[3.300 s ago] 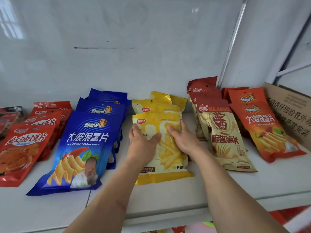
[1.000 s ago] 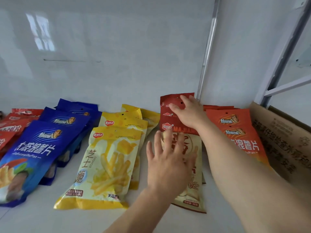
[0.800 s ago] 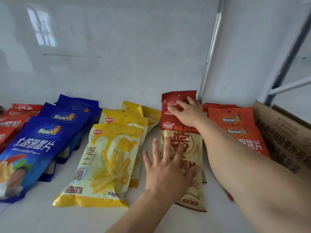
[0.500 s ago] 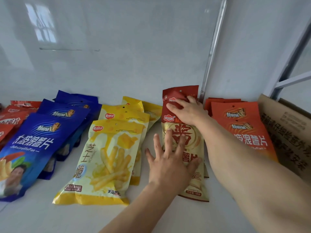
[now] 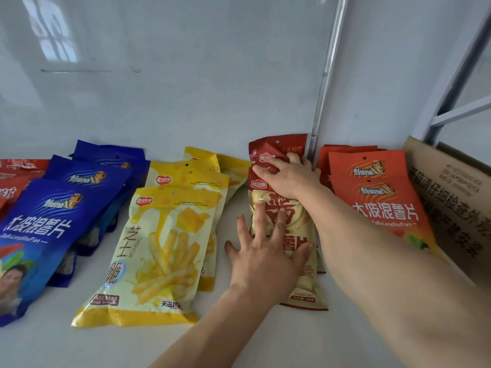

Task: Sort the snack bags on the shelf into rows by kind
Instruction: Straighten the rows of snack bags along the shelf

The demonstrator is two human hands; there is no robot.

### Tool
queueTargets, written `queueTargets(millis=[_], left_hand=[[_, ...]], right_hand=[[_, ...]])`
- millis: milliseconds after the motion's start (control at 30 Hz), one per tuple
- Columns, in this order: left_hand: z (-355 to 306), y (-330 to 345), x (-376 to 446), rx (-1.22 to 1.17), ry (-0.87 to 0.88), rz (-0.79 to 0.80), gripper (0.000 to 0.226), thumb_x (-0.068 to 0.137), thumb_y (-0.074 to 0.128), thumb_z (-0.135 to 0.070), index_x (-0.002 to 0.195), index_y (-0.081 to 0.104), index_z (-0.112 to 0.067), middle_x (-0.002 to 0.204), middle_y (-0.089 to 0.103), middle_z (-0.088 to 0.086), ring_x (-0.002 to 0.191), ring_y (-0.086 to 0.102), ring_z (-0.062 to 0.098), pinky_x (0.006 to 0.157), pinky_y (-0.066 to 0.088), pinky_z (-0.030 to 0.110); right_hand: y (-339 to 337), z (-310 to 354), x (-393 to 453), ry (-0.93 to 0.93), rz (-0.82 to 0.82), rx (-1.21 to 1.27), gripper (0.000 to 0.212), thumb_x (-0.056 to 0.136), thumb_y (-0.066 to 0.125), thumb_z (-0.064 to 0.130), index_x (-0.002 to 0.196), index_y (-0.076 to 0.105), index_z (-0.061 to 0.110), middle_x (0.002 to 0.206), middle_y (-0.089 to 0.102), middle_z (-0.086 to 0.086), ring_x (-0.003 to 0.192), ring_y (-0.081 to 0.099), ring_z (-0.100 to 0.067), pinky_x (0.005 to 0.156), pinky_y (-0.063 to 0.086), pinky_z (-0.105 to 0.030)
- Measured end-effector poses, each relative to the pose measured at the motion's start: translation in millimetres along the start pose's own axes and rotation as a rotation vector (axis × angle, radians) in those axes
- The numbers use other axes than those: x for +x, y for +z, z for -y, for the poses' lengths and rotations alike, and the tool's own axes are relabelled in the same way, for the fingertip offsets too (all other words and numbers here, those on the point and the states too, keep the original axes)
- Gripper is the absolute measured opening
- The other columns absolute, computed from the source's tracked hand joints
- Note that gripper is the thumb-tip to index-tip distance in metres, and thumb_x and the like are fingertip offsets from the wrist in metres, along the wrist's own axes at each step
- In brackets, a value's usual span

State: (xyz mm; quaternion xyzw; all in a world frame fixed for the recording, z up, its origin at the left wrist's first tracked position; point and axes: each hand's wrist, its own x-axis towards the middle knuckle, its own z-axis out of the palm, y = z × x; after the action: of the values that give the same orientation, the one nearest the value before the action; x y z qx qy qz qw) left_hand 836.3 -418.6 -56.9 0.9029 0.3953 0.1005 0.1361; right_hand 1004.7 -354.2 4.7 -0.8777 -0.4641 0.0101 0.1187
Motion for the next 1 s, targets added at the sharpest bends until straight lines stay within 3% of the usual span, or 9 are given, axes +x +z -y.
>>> queueTargets(millis=[200,333,533,633,700,800,900,933,1000], left_hand=[[0.0,-1.0,-1.6,0.027,-0.010,0.003,0.078,0.089,0.014,-0.079,0.155,-0.011,-0.044,0.163,-0.025,-0.009,0.151,-0.016,0.035,0.116,0.011,0.065],[-0.4,-4.4,-1.9,0.099,-0.002,-0.030,0.078,0.089,0.011,-0.079,0.155,-0.010,-0.043,0.165,-0.021,-0.005,0.151,-0.018,0.034,0.117,0.000,0.064],[-4.7,-11.0,0.9,0.158,-0.007,-0.096,0.087,0.089,0.019,-0.079,0.159,-0.002,-0.033,0.168,-0.007,0.001,0.152,-0.016,0.033,0.121,-0.006,0.057],[-20.4,-13.4,-4.3,0.117,-0.003,-0.273,0.093,0.088,0.027,-0.078,0.160,0.007,-0.023,0.168,0.002,0.007,0.153,-0.007,0.033,0.123,-0.001,0.053],[-44.8,-13.0,-10.6,0.021,0.075,-0.381,0.092,0.090,0.033,-0.075,0.159,0.011,-0.020,0.168,0.003,0.008,0.154,-0.005,0.032,0.123,0.000,0.048],[-90.7,-3.8,-19.0,-0.233,0.195,-0.282,0.093,0.092,0.037,-0.071,0.160,0.001,-0.019,0.168,-0.004,0.003,0.154,-0.008,0.023,0.123,0.000,0.040],[-121.8,16.7,-13.7,-0.595,0.113,-0.106,0.094,0.092,0.053,-0.061,0.158,0.006,-0.014,0.165,0.012,0.009,0.153,0.010,0.026,0.124,0.015,0.045],[-126.7,24.9,-8.6,-0.678,0.057,-0.060,0.096,0.091,0.055,-0.061,0.158,0.006,-0.013,0.163,0.017,0.012,0.151,0.017,0.029,0.122,0.022,0.049],[-131.9,37.4,-0.2,-0.775,-0.054,0.008,0.103,0.085,0.056,-0.066,0.157,0.007,-0.012,0.159,0.025,0.015,0.145,0.031,0.033,0.115,0.034,0.052]], right_hand=[[-8.9,0.9,-6.3,-0.033,-0.032,-0.044,0.080,0.083,0.016,0.086,0.153,0.023,0.046,0.167,0.008,-0.004,0.152,-0.001,-0.032,0.119,0.004,-0.053],[-20.0,-8.2,-21.3,-0.097,-0.139,-0.042,0.072,0.092,0.024,0.075,0.154,0.026,0.039,0.167,0.011,-0.004,0.153,0.000,-0.027,0.120,0.002,-0.052],[-47.9,-66.5,-78.3,-0.055,-0.259,0.072,0.064,0.096,0.037,0.065,0.151,0.036,0.031,0.163,0.024,-0.001,0.151,0.013,-0.024,0.119,0.014,-0.053],[-50.9,-106.7,-106.2,0.047,-0.354,0.162,0.064,0.094,0.041,0.065,0.148,0.041,0.028,0.157,0.036,-0.002,0.146,0.028,-0.025,0.116,0.026,-0.052],[-48.7,-132.0,-122.4,0.113,-0.382,0.243,0.069,0.091,0.042,0.068,0.147,0.043,0.027,0.153,0.042,-0.003,0.142,0.036,-0.027,0.114,0.031,-0.053],[-39.3,-160.9,-142.6,0.206,-0.360,0.371,0.080,0.082,0.042,0.077,0.143,0.046,0.025,0.144,0.053,-0.004,0.134,0.048,-0.027,0.109,0.039,-0.053],[-26.6,-177.9,-156.1,0.263,-0.327,0.478,0.068,0.078,0.049,0.075,0.128,0.053,0.030,0.125,0.064,0.003,0.118,0.060,-0.024,0.101,0.046,-0.052],[-22.5,-181.7,-158.9,0.279,-0.320,0.501,0.066,0.078,0.051,0.074,0.129,0.051,0.031,0.126,0.063,0.003,0.119,0.059,-0.025,0.102,0.045,-0.053],[-15.5,-186.3,-163.9,0.322,-0.286,0.554,0.079,0.084,0.055,0.067,0.148,0.036,0.024,0.143,0.052,-0.005,0.132,0.049,-0.030,0.111,0.037,-0.052]])
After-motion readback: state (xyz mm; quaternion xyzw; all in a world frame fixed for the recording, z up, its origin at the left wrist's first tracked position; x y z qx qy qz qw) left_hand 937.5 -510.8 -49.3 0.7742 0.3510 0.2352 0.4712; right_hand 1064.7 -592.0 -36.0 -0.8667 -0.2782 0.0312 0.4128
